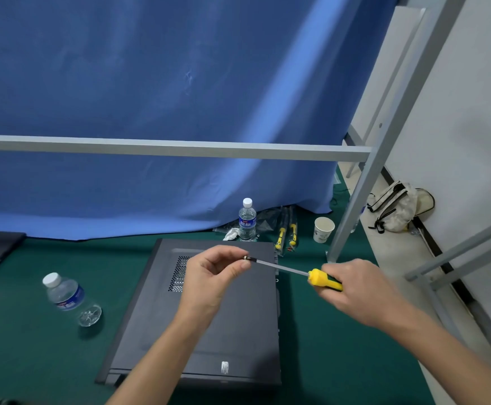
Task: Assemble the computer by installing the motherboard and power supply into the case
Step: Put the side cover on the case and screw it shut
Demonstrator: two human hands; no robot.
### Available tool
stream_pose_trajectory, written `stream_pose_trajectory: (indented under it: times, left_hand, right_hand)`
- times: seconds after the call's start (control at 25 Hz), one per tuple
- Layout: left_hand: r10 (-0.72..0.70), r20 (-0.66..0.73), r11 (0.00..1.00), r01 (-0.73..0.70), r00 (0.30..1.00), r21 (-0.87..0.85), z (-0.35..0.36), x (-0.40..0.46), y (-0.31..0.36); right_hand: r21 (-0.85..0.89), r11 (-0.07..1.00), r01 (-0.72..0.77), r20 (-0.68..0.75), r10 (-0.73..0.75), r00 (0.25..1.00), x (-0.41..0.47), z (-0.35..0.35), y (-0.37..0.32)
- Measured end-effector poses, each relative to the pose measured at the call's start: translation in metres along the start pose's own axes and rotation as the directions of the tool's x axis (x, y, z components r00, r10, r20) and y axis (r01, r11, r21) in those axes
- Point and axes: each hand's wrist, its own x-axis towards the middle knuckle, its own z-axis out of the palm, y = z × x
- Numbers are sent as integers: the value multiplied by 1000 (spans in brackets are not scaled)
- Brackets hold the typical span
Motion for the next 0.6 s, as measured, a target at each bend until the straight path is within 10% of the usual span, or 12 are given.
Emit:
stream_pose_trajectory:
  times: [0.16,0.32,0.6]
  left_hand:
    - [140,46,940,-148,989,309,-11,3,4]
    - [275,239,679,-364,931,638,-17,7,6]
    - [-44,93,797,-21,995,604,-2,15,-7]
  right_hand:
    - [-167,986,12,25,-8,1000,6,-6,-6]
    - [-333,941,64,-28,-77,997,6,-13,-9]
    - [-422,891,169,-34,-202,979,5,-15,-5]
